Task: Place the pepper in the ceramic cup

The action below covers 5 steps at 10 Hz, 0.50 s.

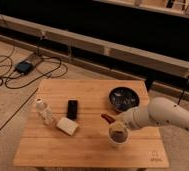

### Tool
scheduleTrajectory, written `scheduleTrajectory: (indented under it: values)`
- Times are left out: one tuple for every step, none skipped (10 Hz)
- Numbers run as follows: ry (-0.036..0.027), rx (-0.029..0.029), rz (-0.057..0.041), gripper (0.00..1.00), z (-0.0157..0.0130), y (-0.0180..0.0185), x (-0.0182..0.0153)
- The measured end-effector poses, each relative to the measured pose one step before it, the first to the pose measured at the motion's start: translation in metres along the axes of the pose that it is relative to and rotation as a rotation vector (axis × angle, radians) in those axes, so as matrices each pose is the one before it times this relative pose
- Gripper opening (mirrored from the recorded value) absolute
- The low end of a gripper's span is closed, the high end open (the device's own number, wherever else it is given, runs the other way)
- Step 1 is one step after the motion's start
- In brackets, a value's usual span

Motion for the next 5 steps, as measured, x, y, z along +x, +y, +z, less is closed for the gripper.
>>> scheduleTrajectory:
  values:
    - [-0.00413,-0.00171,0.00494,0.60,-0.00166,0.00088,0.00159]
    - [-0.00305,-0.00048,0.00295,0.60,-0.00122,0.00025,0.00100]
    - [-0.00240,-0.00081,0.00115,0.60,-0.00083,0.00031,0.00077]
    - [-0.00146,0.00068,-0.00027,0.60,-0.00077,-0.00006,0.00032]
    - [-0.00078,0.00109,-0.00005,0.60,-0.00066,-0.00033,0.00055]
